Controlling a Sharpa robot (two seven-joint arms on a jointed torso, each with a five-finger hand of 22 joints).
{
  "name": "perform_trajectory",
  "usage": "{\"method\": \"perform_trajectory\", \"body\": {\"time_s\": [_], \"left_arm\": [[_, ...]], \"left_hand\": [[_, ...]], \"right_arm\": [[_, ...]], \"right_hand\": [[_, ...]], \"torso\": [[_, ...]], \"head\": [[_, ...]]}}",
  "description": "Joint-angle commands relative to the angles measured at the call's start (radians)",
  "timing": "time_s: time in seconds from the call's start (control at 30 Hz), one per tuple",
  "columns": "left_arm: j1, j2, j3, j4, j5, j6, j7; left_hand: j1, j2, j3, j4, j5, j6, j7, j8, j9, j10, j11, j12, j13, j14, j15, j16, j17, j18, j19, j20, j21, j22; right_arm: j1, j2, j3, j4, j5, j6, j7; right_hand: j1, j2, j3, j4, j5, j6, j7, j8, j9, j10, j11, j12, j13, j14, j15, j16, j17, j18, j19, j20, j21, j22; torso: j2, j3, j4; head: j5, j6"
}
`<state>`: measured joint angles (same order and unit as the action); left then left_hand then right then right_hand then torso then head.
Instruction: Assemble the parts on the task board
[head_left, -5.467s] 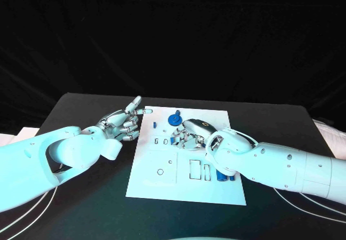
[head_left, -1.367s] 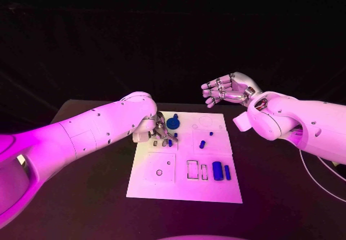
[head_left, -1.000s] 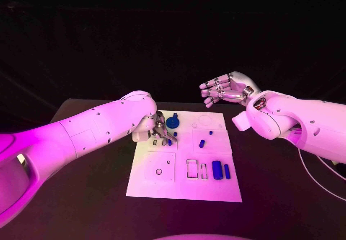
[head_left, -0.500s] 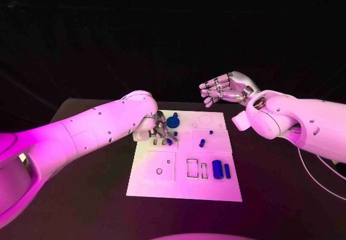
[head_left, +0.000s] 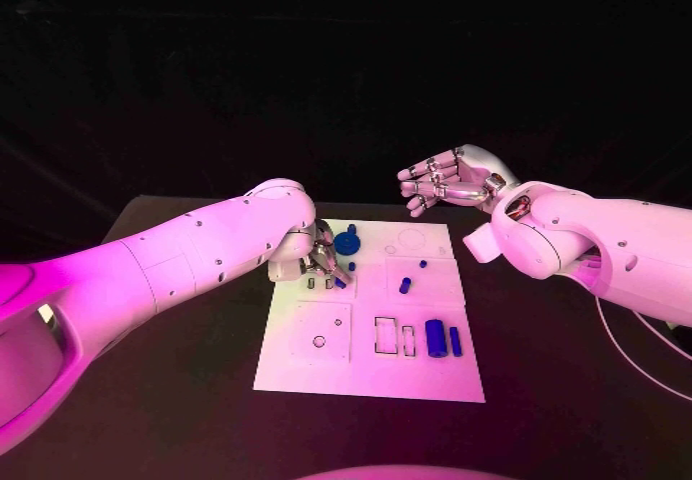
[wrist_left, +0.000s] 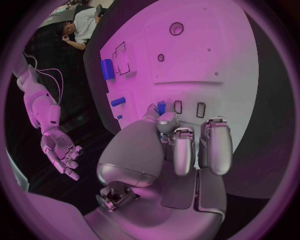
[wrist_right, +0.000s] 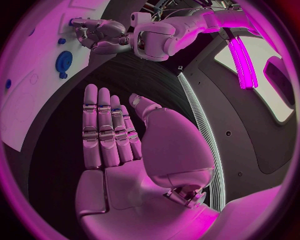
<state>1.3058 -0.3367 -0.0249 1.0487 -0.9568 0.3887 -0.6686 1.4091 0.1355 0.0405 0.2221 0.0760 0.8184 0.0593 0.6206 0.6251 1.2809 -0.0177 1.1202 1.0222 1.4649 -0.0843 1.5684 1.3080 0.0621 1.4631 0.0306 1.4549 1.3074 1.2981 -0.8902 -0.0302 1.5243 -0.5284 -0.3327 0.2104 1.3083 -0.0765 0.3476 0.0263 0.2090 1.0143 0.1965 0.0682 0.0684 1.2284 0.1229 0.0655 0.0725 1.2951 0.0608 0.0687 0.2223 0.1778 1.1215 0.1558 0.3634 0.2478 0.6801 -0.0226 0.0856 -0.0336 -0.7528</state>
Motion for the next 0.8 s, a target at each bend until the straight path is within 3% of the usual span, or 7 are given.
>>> {"method": "perform_trajectory", "body": {"time_s": [0.03,0.07,0.1,0.23,0.53,0.7,0.8], "left_arm": [[-0.002,-0.003,-0.001,0.004,0.025,-0.001,0.021],[-0.003,-0.005,-0.001,0.005,0.029,-0.003,0.022],[-0.003,-0.009,-0.001,0.008,0.033,-0.006,0.022],[-0.003,-0.029,0.000,0.026,0.043,-0.028,0.025],[-0.002,-0.100,0.003,0.099,0.048,-0.176,0.048],[-0.002,-0.128,0.002,0.128,0.037,-0.209,0.059],[-0.002,-0.137,-0.006,0.133,0.032,-0.218,0.063]], "left_hand": [[-0.099,-0.099,0.410,-0.215,0.009,0.005,0.006,0.001,0.017,0.006,0.004,-0.005,-0.003,0.106,0.016,0.002,0.263,-0.017,0.019,0.006,-0.006,0.070],[-0.138,-0.126,0.494,-0.218,0.013,0.008,0.004,0.008,0.028,0.009,0.005,-0.004,-0.003,0.106,0.023,0.002,0.263,-0.015,0.019,0.002,-0.006,0.070],[-0.153,-0.143,0.525,-0.224,0.012,0.006,0.009,0.011,0.034,0.010,0.004,-0.004,-0.003,0.106,0.013,0.002,0.263,-0.017,0.019,0.008,-0.006,0.070],[-0.217,-0.183,0.641,-0.236,0.013,0.005,0.007,0.028,0.061,0.017,0.005,0.000,-0.003,0.106,0.014,0.002,0.263,-0.017,0.020,0.006,-0.006,0.073],[-0.270,-0.203,0.721,-0.243,0.028,0.005,0.001,0.054,0.093,0.016,0.001,-0.013,-0.021,0.106,0.008,0.002,0.263,-0.018,0.023,0.004,-0.002,0.080],[-0.278,-0.212,0.742,-0.251,0.045,0.004,-0.001,0.064,0.103,0.019,-0.001,-0.013,-0.022,0.106,0.006,0.002,0.263,-0.020,0.026,0.002,0.001,0.086],[-0.279,-0.213,0.745,-0.253,0.046,0.004,-0.001,0.065,0.104,0.020,-0.001,-0.013,-0.022,0.106,0.006,0.002,0.263,-0.020,0.027,0.002,0.002,0.088]], "right_arm": [[-0.001,0.002,0.000,-0.001,-0.012,0.024,-0.006],[-0.002,0.003,0.000,-0.001,-0.012,0.025,-0.006],[-0.002,0.003,0.000,-0.001,-0.012,0.026,-0.007],[-0.003,0.004,-0.001,-0.002,-0.012,0.029,-0.008],[-0.005,0.003,-0.002,-0.005,-0.015,0.023,-0.006],[-0.007,0.001,-0.002,-0.004,-0.020,0.032,-0.012],[-0.007,0.000,-0.002,-0.004,-0.027,0.033,-0.016]], "right_hand": [[-0.007,-0.002,-0.002,-0.002,0.004,-0.008,-0.001,-0.003,-0.001,-0.006,-0.001,0.000,-0.001,-0.005,0.003,-0.005,-0.001,0.004,0.006,0.002,-0.004,-0.001],[-0.007,-0.002,-0.002,-0.002,0.004,-0.008,-0.001,-0.003,-0.001,-0.006,-0.001,0.000,-0.001,-0.005,0.003,-0.005,-0.001,0.004,0.006,0.002,-0.004,-0.001],[-0.007,-0.003,-0.003,-0.002,0.004,-0.008,-0.001,-0.003,-0.001,-0.006,-0.001,-0.001,-0.001,-0.005,0.003,-0.005,-0.002,0.004,0.006,0.002,-0.005,-0.002],[-0.007,-0.003,-0.003,-0.002,0.004,-0.008,-0.001,-0.003,-0.001,-0.006,-0.001,-0.001,-0.001,-0.005,0.003,-0.005,-0.002,0.004,0.006,0.002,-0.005,-0.002],[-0.008,-0.005,-0.006,-0.002,0.005,-0.011,0.000,-0.003,-0.001,-0.008,0.000,-0.001,-0.003,-0.007,0.004,-0.005,-0.005,0.004,0.006,0.003,-0.009,-0.005],[-0.010,-0.007,-0.010,-0.003,0.006,-0.018,0.003,-0.004,-0.002,-0.015,0.004,-0.002,-0.006,-0.013,0.007,-0.006,-0.011,0.003,0.005,0.006,-0.016,-0.010],[-0.011,-0.007,-0.012,-0.003,0.007,-0.022,0.005,-0.004,-0.002,-0.020,0.005,-0.002,-0.007,-0.016,0.008,-0.006,-0.014,0.003,0.005,0.007,-0.020,-0.013]], "torso": [[-0.001,-0.0001,0.0012],[-0.001,0.0002,0.0012],[0.000,0.0003,0.0009],[0.000,0.0012,0.0012],[0.000,0.0010,0.0039],[0.002,0.0026,0.0034],[0.001,0.0027,0.0036]], "head": [[0.001,-0.001],[0.001,-0.001],[0.001,-0.001],[0.002,-0.001],[0.003,-0.002],[0.002,-0.002],[0.003,-0.003]]}}
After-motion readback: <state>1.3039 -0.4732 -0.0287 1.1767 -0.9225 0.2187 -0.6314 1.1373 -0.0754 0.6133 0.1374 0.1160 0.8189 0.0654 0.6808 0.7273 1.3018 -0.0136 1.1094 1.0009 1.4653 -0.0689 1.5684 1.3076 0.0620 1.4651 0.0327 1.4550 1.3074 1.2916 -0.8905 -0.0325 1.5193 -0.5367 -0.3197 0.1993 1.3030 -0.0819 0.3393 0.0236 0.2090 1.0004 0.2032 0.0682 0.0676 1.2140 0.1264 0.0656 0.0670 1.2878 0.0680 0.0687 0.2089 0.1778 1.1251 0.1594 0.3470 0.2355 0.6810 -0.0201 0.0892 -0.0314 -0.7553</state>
